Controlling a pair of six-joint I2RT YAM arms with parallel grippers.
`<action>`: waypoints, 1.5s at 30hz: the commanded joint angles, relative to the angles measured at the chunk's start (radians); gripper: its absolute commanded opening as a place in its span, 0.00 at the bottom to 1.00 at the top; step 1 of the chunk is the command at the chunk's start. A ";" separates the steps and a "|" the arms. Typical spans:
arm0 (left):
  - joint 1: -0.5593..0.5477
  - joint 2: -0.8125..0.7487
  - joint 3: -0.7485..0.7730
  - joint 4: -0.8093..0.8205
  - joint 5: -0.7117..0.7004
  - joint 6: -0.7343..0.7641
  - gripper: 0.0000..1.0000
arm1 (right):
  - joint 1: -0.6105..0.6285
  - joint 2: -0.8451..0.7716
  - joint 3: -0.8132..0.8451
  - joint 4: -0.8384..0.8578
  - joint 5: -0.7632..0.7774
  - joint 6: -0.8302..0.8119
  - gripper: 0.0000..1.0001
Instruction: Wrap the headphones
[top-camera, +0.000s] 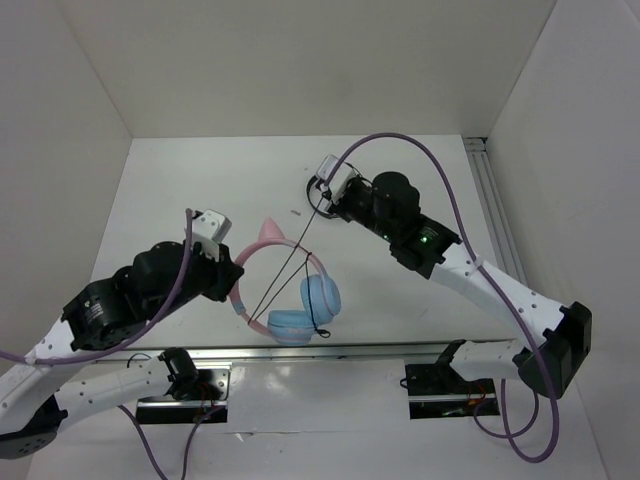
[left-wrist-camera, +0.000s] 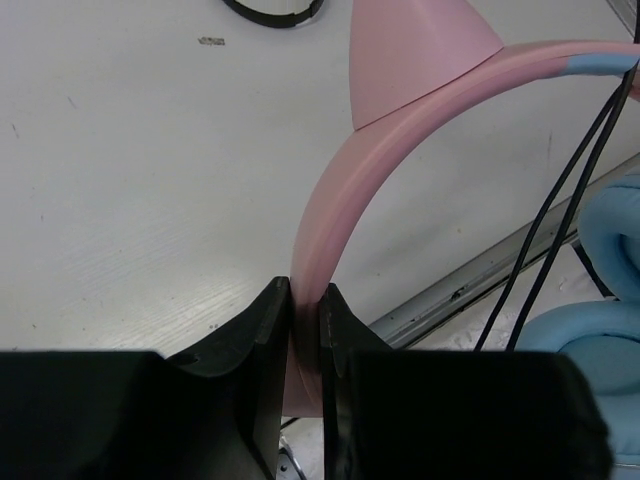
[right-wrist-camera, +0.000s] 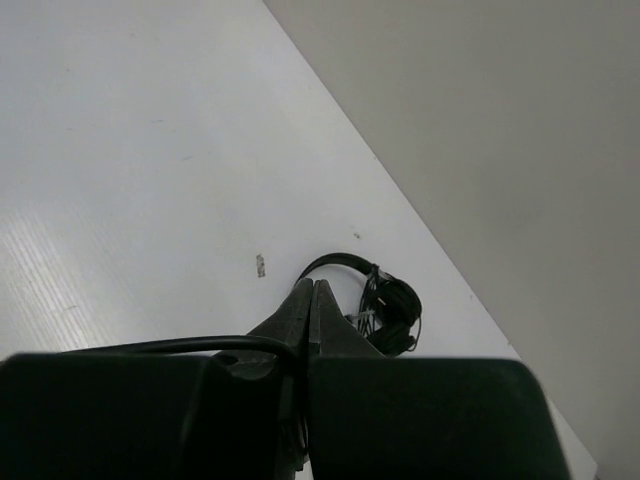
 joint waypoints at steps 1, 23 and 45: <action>-0.006 -0.025 0.073 0.001 0.039 -0.002 0.00 | -0.031 -0.006 0.006 0.096 -0.030 0.053 0.00; -0.006 -0.143 0.129 0.371 0.056 -0.318 0.00 | -0.086 0.049 -0.368 0.627 -0.409 0.447 0.00; -0.006 -0.022 0.066 0.460 -0.498 -0.622 0.00 | 0.111 0.074 -0.636 0.954 -0.429 0.602 0.00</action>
